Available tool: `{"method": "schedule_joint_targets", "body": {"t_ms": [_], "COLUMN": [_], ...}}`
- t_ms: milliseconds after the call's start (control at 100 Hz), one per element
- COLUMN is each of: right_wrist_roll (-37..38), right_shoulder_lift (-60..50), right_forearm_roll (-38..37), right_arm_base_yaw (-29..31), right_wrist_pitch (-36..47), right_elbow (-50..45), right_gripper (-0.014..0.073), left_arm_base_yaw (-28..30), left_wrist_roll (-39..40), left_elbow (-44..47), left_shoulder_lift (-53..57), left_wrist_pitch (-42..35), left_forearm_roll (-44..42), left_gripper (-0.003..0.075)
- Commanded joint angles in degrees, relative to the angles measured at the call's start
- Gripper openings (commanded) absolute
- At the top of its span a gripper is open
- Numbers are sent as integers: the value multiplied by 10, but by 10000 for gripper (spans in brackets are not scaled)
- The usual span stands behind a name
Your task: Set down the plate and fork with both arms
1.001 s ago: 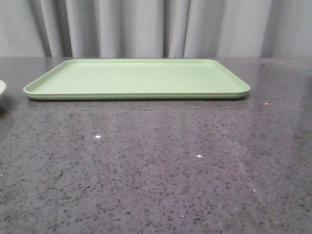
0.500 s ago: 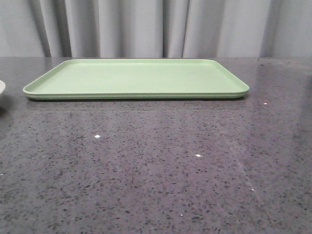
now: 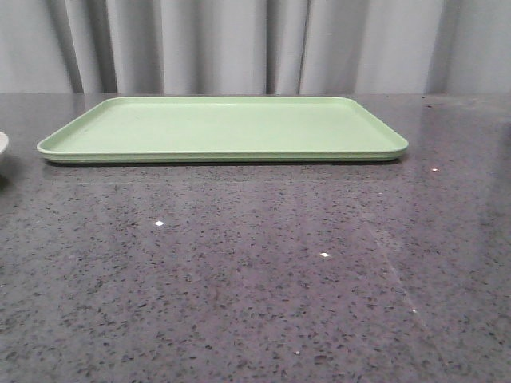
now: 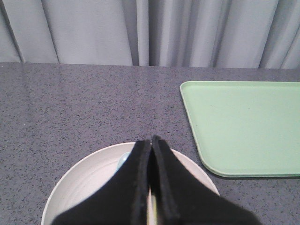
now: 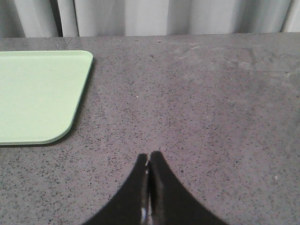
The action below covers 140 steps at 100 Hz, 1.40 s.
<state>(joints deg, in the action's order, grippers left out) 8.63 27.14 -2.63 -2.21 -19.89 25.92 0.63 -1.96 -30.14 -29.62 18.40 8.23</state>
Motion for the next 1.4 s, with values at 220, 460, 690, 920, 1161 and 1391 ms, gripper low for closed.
{"method": "schedule_joint_targets", "body": {"t_ms": [220,460,690,920,1161,1391], "right_wrist_roll": [0,0,0,0,0,0], "right_shoulder_lift": [7,7,7,7,7,7], "right_forearm_roll": [-6,-6,-6,-6,-6,-6], "right_arm_base_yaw": [0,0,0,0,0,0], "right_wrist_pitch": [52,54,54,54,55,55], "right_elbow": [22,22,22,22,22,22], "right_gripper": [-58,-58,-58,-58,-58,-58], "left_arm_base_yaw": [97,157,163,163,163,163], "left_wrist_roll": [4,4,4,4,2,2], "left_elbow": [-116,-141,-192,-289,-360,-366], "left_shoulder_lift": [-75,-123,-222,-348,-445,-494], "left_wrist_pitch": [54,65,140,235,325,336], "left_forearm_roll": [-31,-31,-37,-49,-70,-89], "left_gripper": [50,433,438,438,438,438]}}
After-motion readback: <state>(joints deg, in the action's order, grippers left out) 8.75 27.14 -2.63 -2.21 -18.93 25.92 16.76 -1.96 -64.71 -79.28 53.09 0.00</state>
